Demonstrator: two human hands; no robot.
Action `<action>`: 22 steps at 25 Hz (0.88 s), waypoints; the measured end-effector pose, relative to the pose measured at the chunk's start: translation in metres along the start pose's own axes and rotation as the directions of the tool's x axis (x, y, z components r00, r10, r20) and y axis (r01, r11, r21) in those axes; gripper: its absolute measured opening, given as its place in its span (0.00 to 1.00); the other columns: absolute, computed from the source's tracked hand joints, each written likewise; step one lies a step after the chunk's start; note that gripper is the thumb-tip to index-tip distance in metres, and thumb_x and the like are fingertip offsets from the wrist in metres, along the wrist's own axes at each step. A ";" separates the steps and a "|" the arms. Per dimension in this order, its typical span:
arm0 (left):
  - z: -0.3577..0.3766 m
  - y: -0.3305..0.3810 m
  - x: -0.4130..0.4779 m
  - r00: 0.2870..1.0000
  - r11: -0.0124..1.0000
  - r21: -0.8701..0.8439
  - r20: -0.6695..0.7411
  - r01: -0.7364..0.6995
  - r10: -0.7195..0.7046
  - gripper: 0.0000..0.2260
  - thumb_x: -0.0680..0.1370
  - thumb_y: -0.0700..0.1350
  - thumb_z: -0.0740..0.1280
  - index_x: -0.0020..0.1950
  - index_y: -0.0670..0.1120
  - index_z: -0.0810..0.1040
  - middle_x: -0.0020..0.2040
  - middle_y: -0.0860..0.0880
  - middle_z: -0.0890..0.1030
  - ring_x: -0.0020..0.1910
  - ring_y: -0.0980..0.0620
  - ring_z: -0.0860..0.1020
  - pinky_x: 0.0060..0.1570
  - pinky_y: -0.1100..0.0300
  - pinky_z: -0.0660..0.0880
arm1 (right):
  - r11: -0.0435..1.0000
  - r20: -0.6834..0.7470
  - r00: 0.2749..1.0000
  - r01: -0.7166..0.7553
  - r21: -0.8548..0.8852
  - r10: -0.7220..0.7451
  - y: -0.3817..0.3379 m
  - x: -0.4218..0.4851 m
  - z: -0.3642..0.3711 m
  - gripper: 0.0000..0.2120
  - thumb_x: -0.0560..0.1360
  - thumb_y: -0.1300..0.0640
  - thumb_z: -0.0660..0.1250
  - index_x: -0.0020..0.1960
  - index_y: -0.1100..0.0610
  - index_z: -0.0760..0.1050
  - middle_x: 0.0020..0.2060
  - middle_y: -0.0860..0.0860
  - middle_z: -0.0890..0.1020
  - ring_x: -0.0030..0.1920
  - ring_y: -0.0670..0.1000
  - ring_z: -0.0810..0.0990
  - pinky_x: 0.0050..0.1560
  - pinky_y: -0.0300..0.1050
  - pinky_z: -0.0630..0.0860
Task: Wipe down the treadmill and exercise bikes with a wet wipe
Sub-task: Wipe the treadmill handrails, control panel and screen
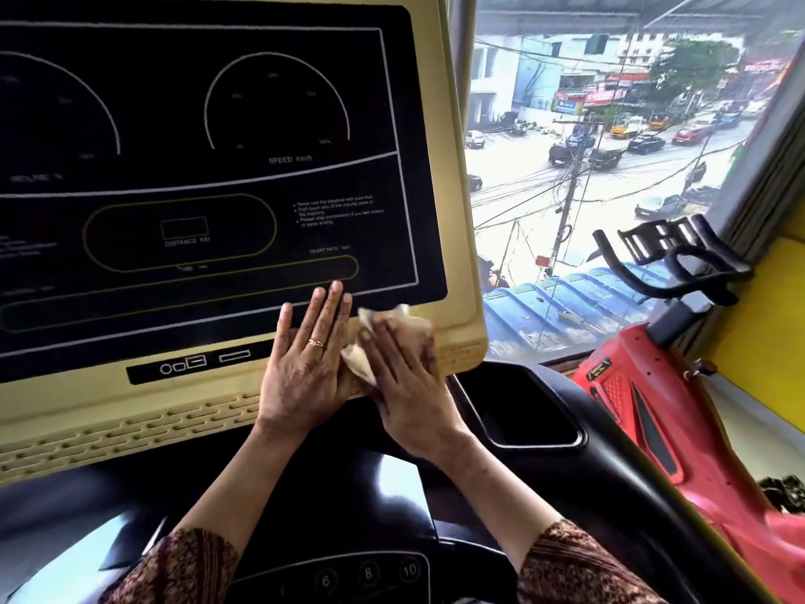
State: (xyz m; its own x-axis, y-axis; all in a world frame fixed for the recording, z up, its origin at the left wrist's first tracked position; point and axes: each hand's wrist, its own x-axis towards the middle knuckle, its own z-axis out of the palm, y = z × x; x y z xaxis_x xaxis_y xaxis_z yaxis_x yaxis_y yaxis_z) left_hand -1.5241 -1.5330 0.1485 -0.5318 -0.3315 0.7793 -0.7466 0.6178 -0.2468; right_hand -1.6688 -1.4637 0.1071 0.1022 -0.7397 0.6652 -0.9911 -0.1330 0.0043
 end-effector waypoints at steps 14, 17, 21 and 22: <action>-0.013 -0.006 -0.008 0.998 0.975 -0.218 0.063 0.044 -0.031 0.23 0.80 0.44 0.54 0.74 0.40 0.62 0.75 0.43 0.62 0.75 0.50 0.57 0.75 0.54 0.46 | 0.983 0.054 0.981 0.184 0.016 -0.184 0.015 -0.014 -0.006 0.35 0.73 0.65 0.61 0.76 0.48 0.54 0.76 0.45 0.55 0.76 0.47 0.50 0.74 0.55 0.47; -0.015 -0.007 -0.015 0.995 0.970 -0.234 0.084 0.063 -0.045 0.22 0.80 0.44 0.55 0.74 0.41 0.62 0.75 0.44 0.61 0.75 0.50 0.56 0.75 0.55 0.47 | 0.999 -0.034 0.999 0.012 0.045 -0.010 0.056 -0.036 -0.012 0.38 0.70 0.74 0.60 0.75 0.50 0.59 0.75 0.48 0.59 0.76 0.50 0.56 0.73 0.53 0.59; -0.015 -0.001 -0.017 0.988 0.957 -0.263 0.124 0.122 -0.092 0.23 0.80 0.44 0.54 0.75 0.41 0.59 0.76 0.46 0.58 0.76 0.52 0.51 0.75 0.56 0.43 | 0.949 -0.082 0.947 -0.307 0.070 0.312 0.072 -0.047 -0.014 0.46 0.70 0.74 0.66 0.78 0.54 0.45 0.77 0.49 0.47 0.76 0.51 0.49 0.75 0.47 0.53; -0.015 0.000 -0.018 0.987 0.953 -0.271 0.129 0.132 -0.100 0.23 0.80 0.44 0.54 0.75 0.41 0.59 0.76 0.46 0.58 0.76 0.52 0.51 0.75 0.56 0.42 | 0.953 -0.084 0.950 -0.297 0.063 0.301 0.061 -0.042 -0.012 0.45 0.69 0.75 0.66 0.77 0.56 0.48 0.77 0.51 0.50 0.76 0.52 0.49 0.75 0.47 0.50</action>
State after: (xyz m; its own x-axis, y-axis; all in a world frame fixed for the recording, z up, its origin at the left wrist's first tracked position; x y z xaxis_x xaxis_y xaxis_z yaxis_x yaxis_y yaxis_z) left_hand -1.5087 -1.5167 0.1433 -0.5018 -0.4811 0.7189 -0.6737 0.7386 0.0240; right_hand -1.7346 -1.4324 0.0881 -0.2089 -0.6872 0.6958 -0.9694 0.0515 -0.2401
